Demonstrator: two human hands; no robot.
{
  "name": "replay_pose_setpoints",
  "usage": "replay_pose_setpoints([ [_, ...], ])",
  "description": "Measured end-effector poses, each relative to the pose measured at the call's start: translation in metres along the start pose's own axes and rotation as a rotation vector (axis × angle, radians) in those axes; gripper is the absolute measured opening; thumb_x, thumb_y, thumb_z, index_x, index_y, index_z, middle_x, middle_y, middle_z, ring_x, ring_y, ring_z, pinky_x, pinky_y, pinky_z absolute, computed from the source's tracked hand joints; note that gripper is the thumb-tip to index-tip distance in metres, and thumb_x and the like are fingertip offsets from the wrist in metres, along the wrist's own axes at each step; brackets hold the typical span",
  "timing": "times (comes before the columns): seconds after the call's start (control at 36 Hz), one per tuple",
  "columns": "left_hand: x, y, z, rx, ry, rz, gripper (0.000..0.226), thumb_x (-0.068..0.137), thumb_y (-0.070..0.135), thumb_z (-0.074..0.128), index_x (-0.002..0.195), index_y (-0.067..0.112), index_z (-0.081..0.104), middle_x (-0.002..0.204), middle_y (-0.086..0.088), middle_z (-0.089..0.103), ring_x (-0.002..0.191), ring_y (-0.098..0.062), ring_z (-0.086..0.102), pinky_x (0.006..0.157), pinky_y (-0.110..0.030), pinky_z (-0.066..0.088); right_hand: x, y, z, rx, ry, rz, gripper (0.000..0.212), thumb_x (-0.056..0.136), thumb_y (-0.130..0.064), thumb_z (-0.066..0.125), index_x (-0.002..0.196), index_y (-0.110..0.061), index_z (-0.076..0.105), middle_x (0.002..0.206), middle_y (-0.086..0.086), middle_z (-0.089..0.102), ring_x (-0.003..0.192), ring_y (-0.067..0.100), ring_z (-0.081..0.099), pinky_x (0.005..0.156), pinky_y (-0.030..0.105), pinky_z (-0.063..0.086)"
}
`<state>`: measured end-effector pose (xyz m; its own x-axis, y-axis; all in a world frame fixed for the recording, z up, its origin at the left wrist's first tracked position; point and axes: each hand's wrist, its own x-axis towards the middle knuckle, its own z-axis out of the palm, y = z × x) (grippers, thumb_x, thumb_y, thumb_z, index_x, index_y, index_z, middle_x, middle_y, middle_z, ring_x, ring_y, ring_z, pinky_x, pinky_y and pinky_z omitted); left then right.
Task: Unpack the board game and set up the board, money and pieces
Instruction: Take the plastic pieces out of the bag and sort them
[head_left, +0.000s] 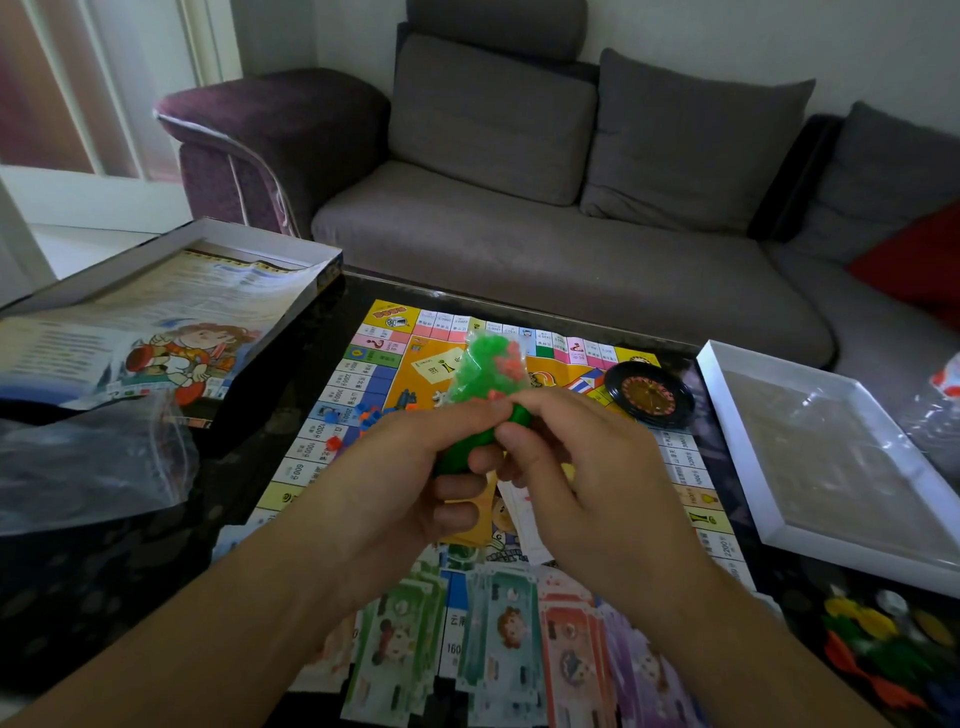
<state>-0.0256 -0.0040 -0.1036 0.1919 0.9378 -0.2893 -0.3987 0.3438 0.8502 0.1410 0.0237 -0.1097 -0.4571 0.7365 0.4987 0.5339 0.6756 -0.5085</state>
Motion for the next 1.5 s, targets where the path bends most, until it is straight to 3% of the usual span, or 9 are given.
replay_pose_setpoints([
  [0.28, 0.005, 0.005, 0.0, -0.006, -0.032, -0.052, 0.028, 0.098, 0.039, 0.058, 0.087, 0.013, 0.059, 0.066, -0.001, 0.046, 0.05, -0.011, 0.027, 0.045, -0.022, 0.019, -0.004, 0.0, 0.001, -0.17, 0.017, 0.052, 0.028, 0.108, -0.039, 0.04, 0.107, -0.021, 0.061, 0.082, -0.009, 0.061, 0.072, 0.01, 0.06, 0.062, 0.04, 0.052],
  [0.39, 0.007, 0.006, -0.002, 0.034, -0.068, -0.029, 0.025, 0.082, 0.033, 0.062, 0.081, 0.01, 0.069, 0.065, -0.002, 0.047, 0.051, -0.011, 0.026, 0.047, -0.025, 0.017, -0.003, -0.002, 0.0, -0.188, 0.02, 0.033, 0.027, 0.108, -0.04, 0.038, 0.104, -0.021, 0.057, 0.079, -0.009, 0.058, 0.066, 0.009, 0.059, 0.056, 0.038, 0.05],
  [0.5, 0.008, 0.005, -0.005, 0.077, -0.08, 0.003, 0.028, 0.077, 0.034, 0.065, 0.082, 0.008, 0.072, 0.066, -0.004, 0.049, 0.051, -0.012, 0.028, 0.045, -0.024, 0.021, -0.002, -0.004, 0.0, -0.209, 0.01, 0.041, 0.029, 0.109, -0.042, 0.034, 0.107, -0.021, 0.055, 0.077, -0.014, 0.053, 0.064, 0.005, 0.053, 0.052, 0.022, 0.037],
  [0.61, 0.007, 0.005, -0.006, 0.104, -0.083, 0.012, 0.028, 0.081, 0.033, 0.063, 0.085, 0.006, 0.071, 0.066, -0.005, 0.049, 0.051, -0.012, 0.029, 0.042, -0.021, 0.025, -0.002, -0.008, 0.0, -0.186, -0.023, 0.121, 0.056, 0.105, -0.052, 0.019, 0.127, -0.012, 0.052, 0.076, -0.02, 0.047, 0.066, 0.003, 0.053, 0.051, 0.017, 0.032],
  [0.81, 0.002, 0.007, -0.005, 0.132, -0.045, 0.062, 0.023, 0.099, 0.024, 0.058, 0.096, 0.003, 0.065, 0.07, -0.006, 0.049, 0.053, -0.013, 0.03, 0.047, -0.024, 0.023, 0.001, -0.007, -0.005, 0.146, 0.078, 0.15, 0.019, 0.107, -0.032, 0.052, 0.108, -0.023, 0.069, 0.079, -0.023, 0.064, 0.069, 0.011, 0.066, 0.057, 0.016, 0.047],
  [0.86, 0.002, 0.006, -0.007, 0.122, -0.042, 0.088, 0.026, 0.102, 0.023, 0.056, 0.103, 0.0, 0.067, 0.071, -0.006, 0.05, 0.053, -0.012, 0.032, 0.046, -0.023, 0.025, 0.003, -0.005, -0.006, 0.253, 0.101, 0.194, 0.021, 0.102, -0.021, 0.064, 0.119, -0.028, 0.076, 0.087, -0.018, 0.068, 0.079, 0.014, 0.068, 0.066, 0.024, 0.053],
  [1.0, 0.002, 0.006, -0.009, 0.145, -0.053, 0.134, 0.032, 0.1, 0.025, 0.059, 0.106, -0.005, 0.068, 0.072, -0.006, 0.051, 0.054, -0.012, 0.031, 0.047, -0.024, 0.026, 0.008, -0.001, -0.008, 0.42, 0.12, 0.242, 0.033, 0.087, -0.011, 0.081, 0.108, -0.037, 0.082, 0.104, -0.008, 0.067, 0.101, 0.015, 0.064, 0.079, 0.037, 0.058],
  [1.31, 0.003, 0.002, -0.01, 0.24, -0.074, 0.223, 0.039, 0.101, 0.026, 0.055, 0.099, -0.011, 0.065, 0.068, -0.005, 0.047, 0.056, -0.014, 0.027, 0.05, -0.025, 0.03, 0.008, 0.0, -0.013, 0.337, 0.075, 0.198, 0.029, 0.083, -0.017, 0.085, 0.103, -0.037, 0.083, 0.098, -0.01, 0.073, 0.096, 0.016, 0.068, 0.079, 0.037, 0.058],
  [1.5, 0.0, 0.008, -0.015, 0.252, -0.158, 0.166, 0.028, 0.099, 0.027, 0.057, 0.09, 0.003, 0.07, 0.071, -0.008, 0.045, 0.054, -0.013, 0.025, 0.05, -0.024, 0.029, 0.009, 0.004, -0.015, 0.383, 0.026, 0.151, 0.031, 0.082, -0.016, 0.084, 0.106, -0.036, 0.082, 0.101, -0.008, 0.076, 0.098, 0.02, 0.07, 0.081, 0.042, 0.058],
])
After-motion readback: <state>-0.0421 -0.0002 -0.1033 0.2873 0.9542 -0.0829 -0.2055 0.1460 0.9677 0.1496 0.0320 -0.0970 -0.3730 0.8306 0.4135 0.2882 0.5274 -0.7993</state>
